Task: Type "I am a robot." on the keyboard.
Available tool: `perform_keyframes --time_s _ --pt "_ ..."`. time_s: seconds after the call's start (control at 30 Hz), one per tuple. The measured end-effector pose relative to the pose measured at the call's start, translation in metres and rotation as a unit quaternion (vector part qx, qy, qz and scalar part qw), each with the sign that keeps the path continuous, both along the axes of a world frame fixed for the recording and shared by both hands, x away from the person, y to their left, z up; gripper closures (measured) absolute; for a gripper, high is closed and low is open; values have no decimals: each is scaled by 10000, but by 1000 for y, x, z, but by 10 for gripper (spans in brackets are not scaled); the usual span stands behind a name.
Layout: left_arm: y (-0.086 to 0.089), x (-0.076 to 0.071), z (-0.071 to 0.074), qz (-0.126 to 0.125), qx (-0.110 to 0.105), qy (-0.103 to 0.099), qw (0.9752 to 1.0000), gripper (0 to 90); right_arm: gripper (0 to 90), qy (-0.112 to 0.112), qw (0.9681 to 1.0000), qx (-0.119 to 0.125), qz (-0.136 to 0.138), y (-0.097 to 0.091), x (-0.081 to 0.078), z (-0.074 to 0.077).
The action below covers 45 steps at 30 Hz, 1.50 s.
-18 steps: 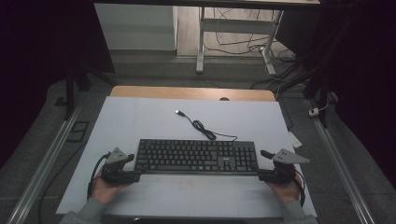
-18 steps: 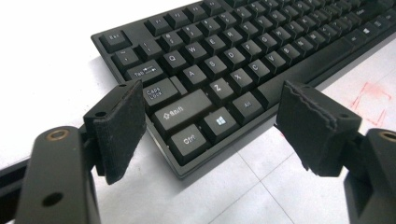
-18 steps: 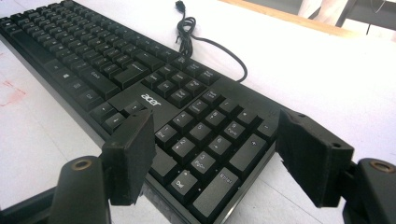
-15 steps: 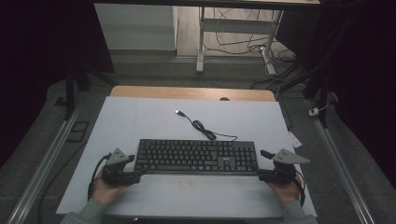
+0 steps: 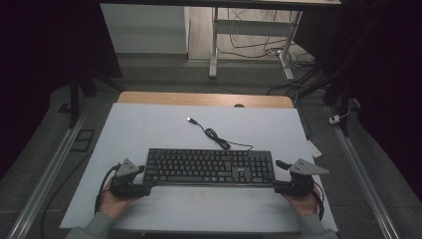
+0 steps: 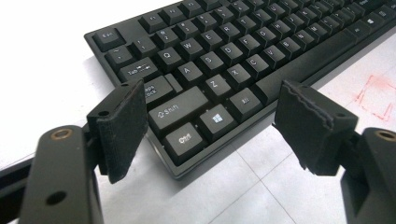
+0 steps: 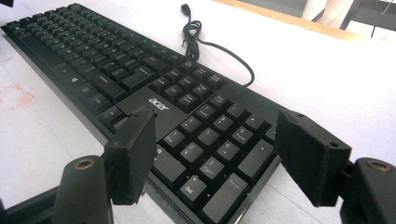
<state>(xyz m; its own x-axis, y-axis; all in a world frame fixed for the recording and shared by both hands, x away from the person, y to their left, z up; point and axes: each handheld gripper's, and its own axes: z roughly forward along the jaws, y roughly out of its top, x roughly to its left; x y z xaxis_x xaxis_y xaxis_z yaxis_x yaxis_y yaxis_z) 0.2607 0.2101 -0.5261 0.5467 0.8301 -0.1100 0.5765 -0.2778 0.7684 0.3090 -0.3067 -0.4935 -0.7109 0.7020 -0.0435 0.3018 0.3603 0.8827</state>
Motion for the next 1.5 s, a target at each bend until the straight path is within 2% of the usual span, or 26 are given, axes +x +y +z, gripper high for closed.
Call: perform_keyframes --time_s 0.17,0.43,0.73,0.8,0.83,0.9,1.03,1.07,1.1,1.13,1.17,1.27,1.37,1.4,1.5 --pt "-3 2 -2 -42 75 10 10000 265 305 45 9999 135 81 5 0 1" --pt "-1 4 -1 85 26 -31 10000 288 316 71 9997 89 214 21 2 4" --pt "-2 14 16 230 -29 -108 9997 344 348 137 9993 86 340 39 10 11" --pt "-4 16 17 223 -33 -141 9996 353 357 138 9992 114 371 43 12 11" --pt "-5 17 17 218 -33 -158 9996 370 378 172 9989 35 427 49 15 12" --pt "-6 17 16 190 4 -172 9997 381 393 172 9989 29 447 53 16 12" --pt "-7 16 15 150 78 -191 9997 418 493 212 9984 -65 524 68 19 13" --pt "-6 16 16 140 65 -197 9997 427 531 218 9983 -93 538 72 20 13" --pt "-5 15 16 139 64 -208 9997 450 616 247 9978 -114 597 79 20 14" --pt "-5 15 16 140 68 -219 9996 465 665 269 9976 -85 624 83 21 15" --pt "-4 14 16 136 68 -223 9996 465 665 269 9976 -85 624 83 21 15" --pt "-2 14 15 130 60 -216 9997 529 805 336 9967 -63 735 99 23 18" --pt "-3 14 15 101 76 -224 9997 572 860 340 9954 -96 886 116 28 22" --pt "-4 14 15 82 81 -223 9997 572 860 340 9954 -96 886 116 28 22" --pt "-5 14 14 25 108 -223 9997 619 897 293 9937 -172 1070 136 32 29"
